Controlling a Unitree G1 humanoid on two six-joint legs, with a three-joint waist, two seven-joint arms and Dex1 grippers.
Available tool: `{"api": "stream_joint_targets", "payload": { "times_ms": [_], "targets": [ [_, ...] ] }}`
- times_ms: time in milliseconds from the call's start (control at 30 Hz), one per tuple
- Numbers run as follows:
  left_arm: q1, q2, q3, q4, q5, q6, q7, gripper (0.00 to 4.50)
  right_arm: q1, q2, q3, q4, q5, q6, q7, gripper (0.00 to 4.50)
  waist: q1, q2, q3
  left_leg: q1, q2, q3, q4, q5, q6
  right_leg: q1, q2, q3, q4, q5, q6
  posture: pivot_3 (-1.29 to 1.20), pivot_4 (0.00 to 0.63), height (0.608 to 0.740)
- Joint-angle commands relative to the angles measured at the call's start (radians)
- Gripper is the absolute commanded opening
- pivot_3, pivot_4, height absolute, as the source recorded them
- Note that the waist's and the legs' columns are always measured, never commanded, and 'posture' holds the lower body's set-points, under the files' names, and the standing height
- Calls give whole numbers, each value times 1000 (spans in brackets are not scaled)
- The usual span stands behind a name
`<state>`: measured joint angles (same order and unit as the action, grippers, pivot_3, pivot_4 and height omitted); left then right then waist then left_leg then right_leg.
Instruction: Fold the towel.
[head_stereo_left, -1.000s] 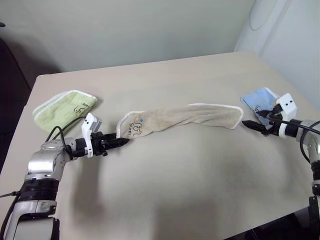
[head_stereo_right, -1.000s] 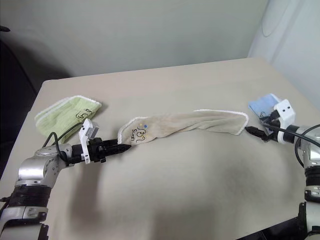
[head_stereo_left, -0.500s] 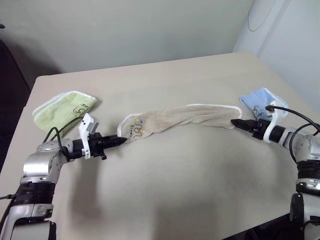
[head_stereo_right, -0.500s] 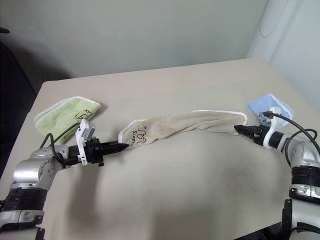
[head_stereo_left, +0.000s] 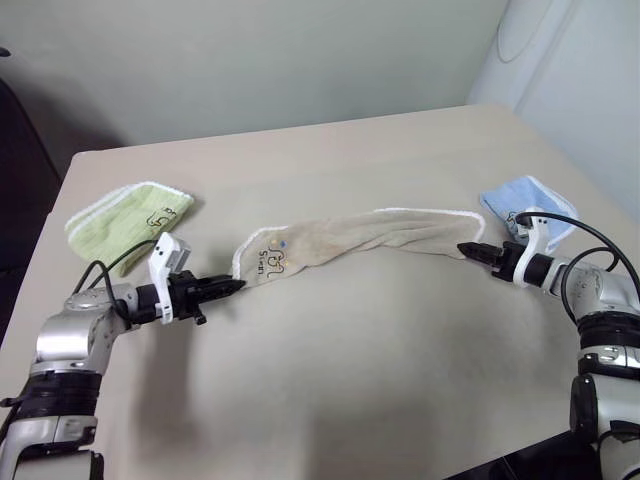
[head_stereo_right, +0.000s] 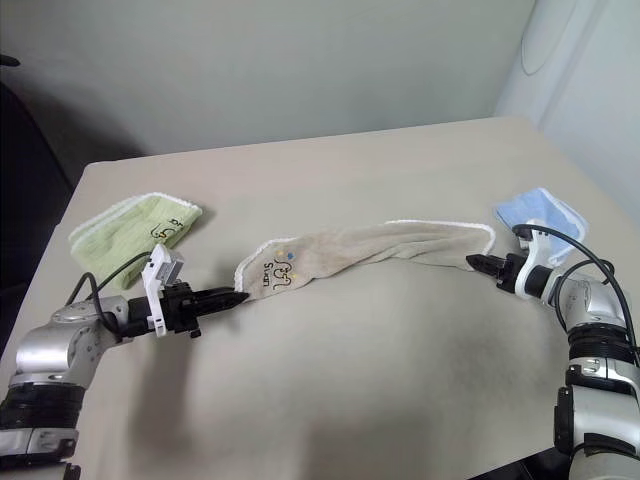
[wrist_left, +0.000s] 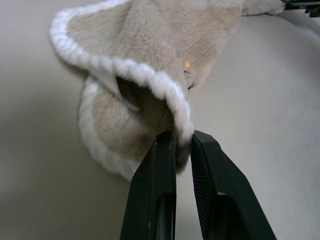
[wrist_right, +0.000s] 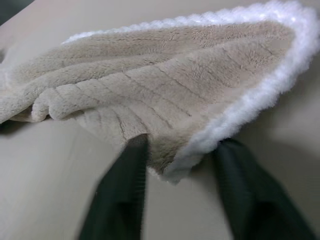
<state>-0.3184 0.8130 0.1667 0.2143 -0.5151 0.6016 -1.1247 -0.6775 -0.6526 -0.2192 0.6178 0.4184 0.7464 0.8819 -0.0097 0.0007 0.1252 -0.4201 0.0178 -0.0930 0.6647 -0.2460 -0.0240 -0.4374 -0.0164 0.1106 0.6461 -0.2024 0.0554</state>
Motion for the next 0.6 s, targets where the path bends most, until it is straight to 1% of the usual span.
{"api": "stream_joint_targets", "payload": {
  "times_ms": [33,67,100,400,500,600],
  "targets": [
    [16,34,33,-24,2,-23,-17,583,-27,-20,-26,8,3,-39,4,402,0,0,0,0,0,0,0,0,0,0,0,0,0,0,0,0,150,740],
    [18,37,32,-22,4,-25,-20,583,-30,-21,-28,13,2,-43,2,38,0,0,0,0,0,0,0,0,0,0,0,0,0,0,0,0,150,740],
    [22,45,32,-14,9,-33,-25,583,-36,-26,-28,22,0,-49,4,10,1,0,0,0,0,0,0,0,0,0,0,0,0,0,0,0,150,740],
    [90,109,20,-8,33,-69,-93,583,-90,-90,-17,120,-25,-98,39,10,2,0,0,0,0,0,-1,-1,0,-1,0,0,1,-1,-2,0,150,740],
    [90,99,33,-3,30,-66,-78,583,-96,-97,-6,138,-33,-111,61,10,2,0,0,0,0,0,-1,-1,0,-1,0,0,1,-2,-3,0,150,740],
    [59,64,66,-20,-21,-30,-57,583,-96,-88,-1,140,-39,-116,66,10,3,0,0,0,0,0,-1,-1,0,-1,0,0,1,-2,-3,0,150,740]
  ]
}}
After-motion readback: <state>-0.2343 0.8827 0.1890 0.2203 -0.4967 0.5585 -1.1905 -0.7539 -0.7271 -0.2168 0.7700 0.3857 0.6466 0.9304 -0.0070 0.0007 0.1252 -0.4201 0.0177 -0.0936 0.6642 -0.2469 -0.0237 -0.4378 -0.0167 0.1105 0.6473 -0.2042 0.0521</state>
